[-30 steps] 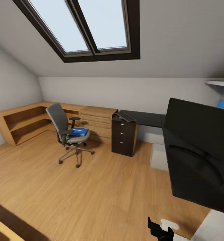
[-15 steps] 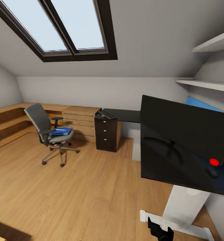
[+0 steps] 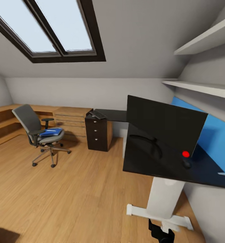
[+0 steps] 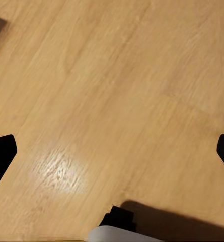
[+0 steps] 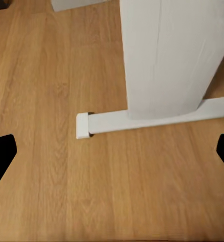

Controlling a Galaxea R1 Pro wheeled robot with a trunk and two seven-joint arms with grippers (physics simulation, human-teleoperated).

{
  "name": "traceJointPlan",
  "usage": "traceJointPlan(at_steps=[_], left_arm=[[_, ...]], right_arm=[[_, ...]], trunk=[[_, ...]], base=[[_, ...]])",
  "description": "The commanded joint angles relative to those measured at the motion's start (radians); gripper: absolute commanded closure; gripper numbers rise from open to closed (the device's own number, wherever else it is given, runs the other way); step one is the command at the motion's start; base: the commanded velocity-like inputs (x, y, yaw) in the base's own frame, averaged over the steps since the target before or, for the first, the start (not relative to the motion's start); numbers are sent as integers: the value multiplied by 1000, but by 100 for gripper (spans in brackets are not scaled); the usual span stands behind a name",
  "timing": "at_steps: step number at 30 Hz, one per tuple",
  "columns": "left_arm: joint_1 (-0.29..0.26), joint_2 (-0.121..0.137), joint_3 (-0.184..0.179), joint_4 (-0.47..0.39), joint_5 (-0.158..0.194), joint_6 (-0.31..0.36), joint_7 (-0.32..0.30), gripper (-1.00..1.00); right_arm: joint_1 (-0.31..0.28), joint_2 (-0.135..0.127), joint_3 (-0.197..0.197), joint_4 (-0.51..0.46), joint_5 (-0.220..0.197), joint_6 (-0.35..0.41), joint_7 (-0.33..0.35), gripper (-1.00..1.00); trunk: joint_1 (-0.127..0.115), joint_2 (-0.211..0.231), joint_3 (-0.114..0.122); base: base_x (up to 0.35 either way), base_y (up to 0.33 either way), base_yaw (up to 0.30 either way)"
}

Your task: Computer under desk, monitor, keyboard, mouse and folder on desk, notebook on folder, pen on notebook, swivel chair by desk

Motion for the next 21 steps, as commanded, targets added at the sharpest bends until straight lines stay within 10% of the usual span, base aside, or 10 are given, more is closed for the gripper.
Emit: traceJointPlan(at_steps=[1, 21], left_arm=[[0, 0, -7, 0, 9, -3, 5, -100], [0, 0, -7, 0, 9, -4, 5, -100]], right_arm=[[-1, 0, -6, 2, 4, -4, -1, -100], [6, 3, -6, 3, 98, -3, 0, -100]], trunk=[[0, -1, -1], [0, -1, 0]], base=[[-181, -202, -235], [-151, -194, -31]])
